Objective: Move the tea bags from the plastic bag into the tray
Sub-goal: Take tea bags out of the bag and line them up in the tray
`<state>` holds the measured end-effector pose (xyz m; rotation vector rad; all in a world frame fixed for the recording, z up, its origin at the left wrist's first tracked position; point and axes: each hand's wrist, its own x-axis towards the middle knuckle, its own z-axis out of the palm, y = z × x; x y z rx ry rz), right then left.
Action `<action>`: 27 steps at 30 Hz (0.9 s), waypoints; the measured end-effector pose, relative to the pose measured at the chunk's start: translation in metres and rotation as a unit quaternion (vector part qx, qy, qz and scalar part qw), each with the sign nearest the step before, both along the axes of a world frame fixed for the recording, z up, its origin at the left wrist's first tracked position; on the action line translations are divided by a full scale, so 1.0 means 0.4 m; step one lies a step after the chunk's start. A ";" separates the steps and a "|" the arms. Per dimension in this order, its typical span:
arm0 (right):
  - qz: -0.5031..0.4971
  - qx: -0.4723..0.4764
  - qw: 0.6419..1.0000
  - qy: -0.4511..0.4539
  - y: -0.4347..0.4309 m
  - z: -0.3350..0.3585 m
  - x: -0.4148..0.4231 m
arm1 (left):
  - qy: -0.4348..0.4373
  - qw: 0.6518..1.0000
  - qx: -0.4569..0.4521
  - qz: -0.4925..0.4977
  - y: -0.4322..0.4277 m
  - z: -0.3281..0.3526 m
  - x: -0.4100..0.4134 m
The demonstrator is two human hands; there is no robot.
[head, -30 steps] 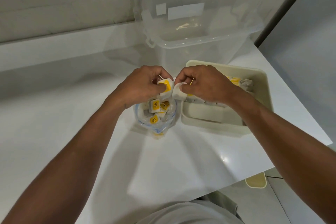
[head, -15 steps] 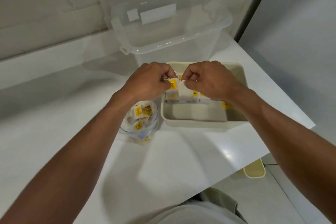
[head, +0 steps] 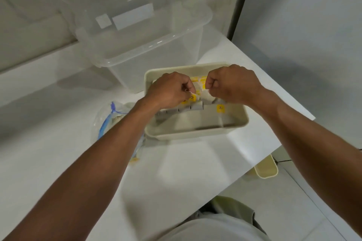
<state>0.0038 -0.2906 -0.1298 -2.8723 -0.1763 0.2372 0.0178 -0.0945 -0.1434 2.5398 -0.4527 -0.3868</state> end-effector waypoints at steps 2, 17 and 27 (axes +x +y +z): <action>-0.008 -0.017 1.000 -0.003 -0.016 -0.010 0.003 | -0.002 1.000 -0.004 -0.003 -0.023 -0.011 0.004; 0.131 -0.272 0.946 -0.121 -0.041 -0.051 0.029 | 0.017 0.998 0.065 -0.007 -0.156 -0.092 0.056; 0.158 -0.299 0.932 -0.131 -0.057 -0.089 0.060 | 0.002 0.995 0.100 -0.005 -0.145 -0.107 0.085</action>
